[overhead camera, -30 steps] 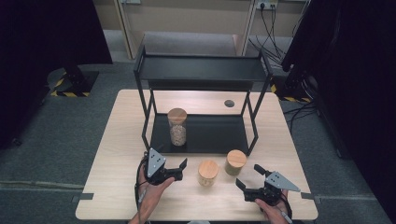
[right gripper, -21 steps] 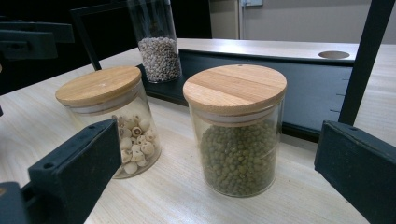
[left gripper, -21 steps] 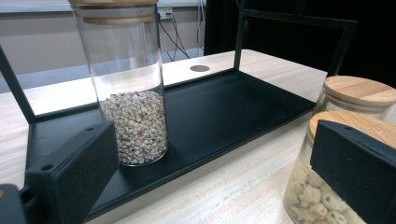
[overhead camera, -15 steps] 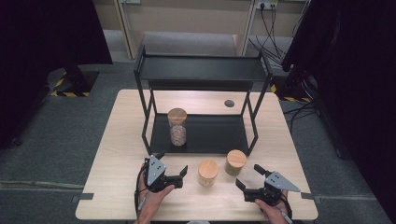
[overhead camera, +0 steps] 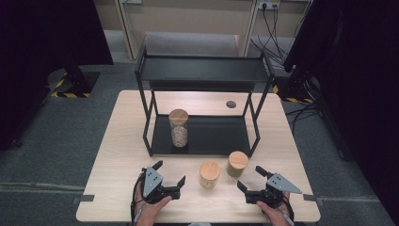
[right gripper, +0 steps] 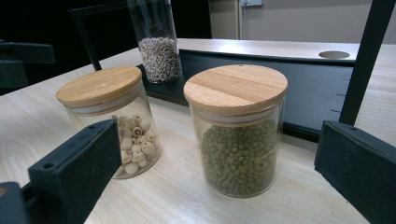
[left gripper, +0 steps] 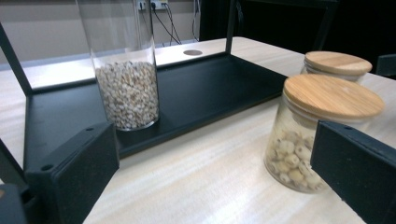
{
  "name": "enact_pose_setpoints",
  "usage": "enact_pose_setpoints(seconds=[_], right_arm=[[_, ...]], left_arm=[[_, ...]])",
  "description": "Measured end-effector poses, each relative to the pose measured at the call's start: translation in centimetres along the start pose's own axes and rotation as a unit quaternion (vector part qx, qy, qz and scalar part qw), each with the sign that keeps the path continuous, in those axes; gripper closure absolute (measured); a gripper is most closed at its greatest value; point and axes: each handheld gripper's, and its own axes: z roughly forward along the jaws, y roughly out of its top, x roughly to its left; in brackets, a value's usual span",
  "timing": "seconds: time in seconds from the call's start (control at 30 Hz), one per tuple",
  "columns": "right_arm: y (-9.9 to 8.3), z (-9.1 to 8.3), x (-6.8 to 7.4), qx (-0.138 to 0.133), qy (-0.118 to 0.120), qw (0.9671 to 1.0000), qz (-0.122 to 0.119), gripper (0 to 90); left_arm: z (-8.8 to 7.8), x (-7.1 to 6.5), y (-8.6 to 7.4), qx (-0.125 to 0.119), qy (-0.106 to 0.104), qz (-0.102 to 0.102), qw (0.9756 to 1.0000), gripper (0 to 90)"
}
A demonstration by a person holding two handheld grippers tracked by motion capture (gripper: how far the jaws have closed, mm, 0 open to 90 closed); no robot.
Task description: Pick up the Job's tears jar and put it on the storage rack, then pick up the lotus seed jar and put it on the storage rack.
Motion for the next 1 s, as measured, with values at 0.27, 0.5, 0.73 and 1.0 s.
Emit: enact_pose_setpoints(seconds=[0.27, 0.5, 0.73, 1.0], right_arm=[[0.0, -0.1, 0.0, -0.001, -0.001, 1.0, -0.002, 0.9], [0.0, -0.1, 0.1, -0.002, 0.001, 1.0, -0.004, 0.9], [0.0, -0.2, 0.0, -0.004, 0.001, 1.0, -0.004, 0.9], [0.0, -0.3, 0.1, -0.005, 0.003, 1.0, -0.005, 0.9]], left_arm=[[-0.3, -0.6, -0.6, 0.01, -0.005, 0.01, 0.9999, 0.6], [-0.4, -0.5, -0.9, 0.009, -0.005, 0.008, 0.9999, 0.6], [-0.3, -0.4, -1.1, 0.012, -0.004, 0.006, 0.9999, 0.5], [-0.4, -0.3, -1.2, 0.01, -0.001, 0.003, 0.9999, 0.6]])
